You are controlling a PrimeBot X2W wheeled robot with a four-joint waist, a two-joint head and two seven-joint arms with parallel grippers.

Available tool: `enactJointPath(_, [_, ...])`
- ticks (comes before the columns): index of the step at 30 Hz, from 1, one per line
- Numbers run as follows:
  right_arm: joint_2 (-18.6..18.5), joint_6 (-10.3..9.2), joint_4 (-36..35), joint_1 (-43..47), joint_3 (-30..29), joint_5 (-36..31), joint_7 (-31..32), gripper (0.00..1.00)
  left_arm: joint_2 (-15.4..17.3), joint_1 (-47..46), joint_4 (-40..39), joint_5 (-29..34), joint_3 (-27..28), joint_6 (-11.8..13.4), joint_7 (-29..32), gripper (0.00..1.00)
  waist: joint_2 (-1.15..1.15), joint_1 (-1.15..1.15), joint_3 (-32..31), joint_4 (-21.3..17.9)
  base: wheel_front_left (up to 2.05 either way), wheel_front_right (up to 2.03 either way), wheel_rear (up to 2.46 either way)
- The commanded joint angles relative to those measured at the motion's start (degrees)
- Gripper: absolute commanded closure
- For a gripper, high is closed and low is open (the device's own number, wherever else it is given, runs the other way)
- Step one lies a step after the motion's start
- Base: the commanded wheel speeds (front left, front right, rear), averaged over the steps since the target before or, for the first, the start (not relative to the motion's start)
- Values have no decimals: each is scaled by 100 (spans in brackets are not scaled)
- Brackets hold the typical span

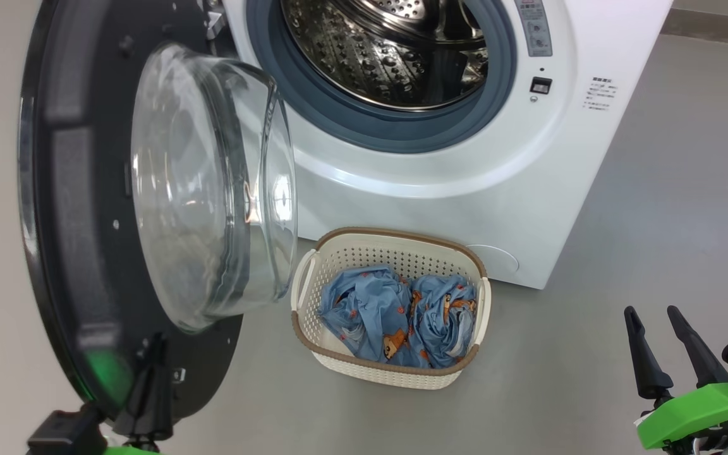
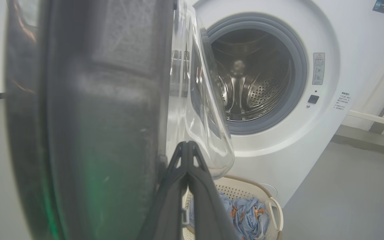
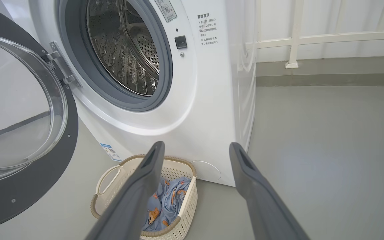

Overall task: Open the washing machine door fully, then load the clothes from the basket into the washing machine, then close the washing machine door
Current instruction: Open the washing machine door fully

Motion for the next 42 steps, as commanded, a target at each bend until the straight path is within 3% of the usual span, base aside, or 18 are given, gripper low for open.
enactJointPath(1, [-86, 9, -132, 38, 121, -41, -69, 0, 170, -101, -143, -76, 353, 96, -10, 100, 0, 0, -10, 41, 0, 0, 0])
enactJointPath(13, [-51, 9, -122, 15, 230, -37, -69, 0, 492, -407, 336, -284, 965, 239, -89, 100, 0, 0, -10, 33, 0, 0, 0])
enactJointPath(26, [-43, 9, -134, -14, 279, -38, -69, 0, 823, -1058, 1065, -265, 1582, 231, -251, 100, 0, 0, 155, 15, 0, 0, 0])
enactJointPath(42, [-206, 9, -156, -345, 423, -102, -69, 0, 1065, -2238, 2364, 157, 2767, -40, -266, 100, 0, 0, 683, -73, 0, 0, 0])
